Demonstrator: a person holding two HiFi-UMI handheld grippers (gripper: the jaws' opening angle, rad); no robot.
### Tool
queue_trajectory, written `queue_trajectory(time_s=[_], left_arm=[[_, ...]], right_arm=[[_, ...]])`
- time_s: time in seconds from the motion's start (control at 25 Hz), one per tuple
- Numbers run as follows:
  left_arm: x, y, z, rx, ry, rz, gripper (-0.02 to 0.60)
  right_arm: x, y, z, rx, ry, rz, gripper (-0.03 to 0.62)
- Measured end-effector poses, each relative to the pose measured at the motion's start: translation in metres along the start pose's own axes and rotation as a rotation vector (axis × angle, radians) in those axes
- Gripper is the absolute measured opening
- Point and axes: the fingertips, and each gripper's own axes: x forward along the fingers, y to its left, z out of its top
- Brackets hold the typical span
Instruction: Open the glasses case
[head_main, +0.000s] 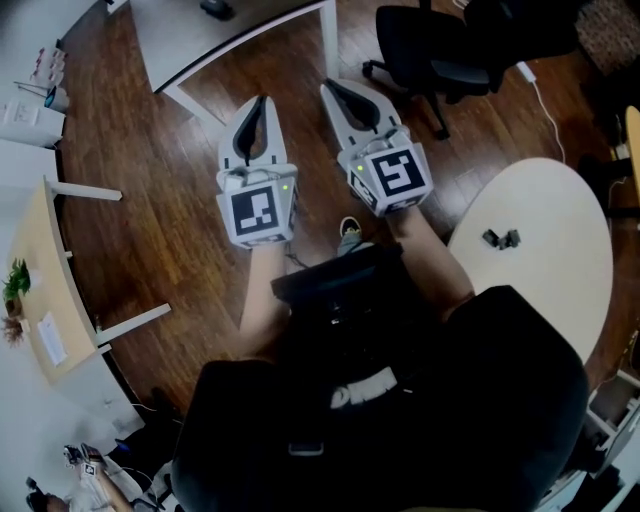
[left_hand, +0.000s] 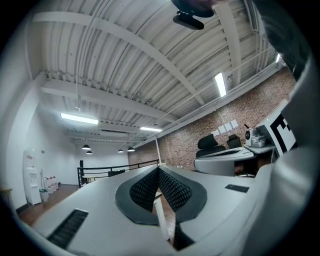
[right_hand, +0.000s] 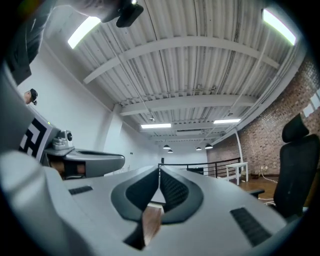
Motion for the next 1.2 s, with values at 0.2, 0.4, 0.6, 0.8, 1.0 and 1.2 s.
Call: queue_trajectory(time_s=[0.2, 0.4, 0.6, 0.8, 1.0, 1.2], left_arm=[[0.029, 0.012, 0.007, 0.015, -0.004, 0.045, 0.002], [0.048, 0.008, 0.012, 0.081, -0.002, 0.058, 0.002], [0.058, 0.009, 0.008, 0.091, -0.009, 0.071, 0.002], [0.070, 0.023, -0.001, 0.066, -0.029, 0.093, 0.002], [0.090, 0.052, -0.010, 0.061, -0.044, 0.118, 0.002], [0.125, 0.098, -0.019, 0.049, -0.043, 0.149, 0.002]], right_arm=[[0.022, -0.021, 0.003, 0.021, -0.020, 0.033, 0.020], [0.032, -0.041, -0.006, 0.055, -0.020, 0.040, 0.020], [0.044, -0.051, -0.006, 0.049, -0.038, 0.057, 0.020], [0.059, -0.060, -0.012, 0.035, -0.045, 0.062, 0.020], [0.099, -0.062, -0.021, 0.014, -0.039, 0.099, 0.020], [0.157, -0.062, -0.030, 0.020, -0.029, 0.125, 0.020]])
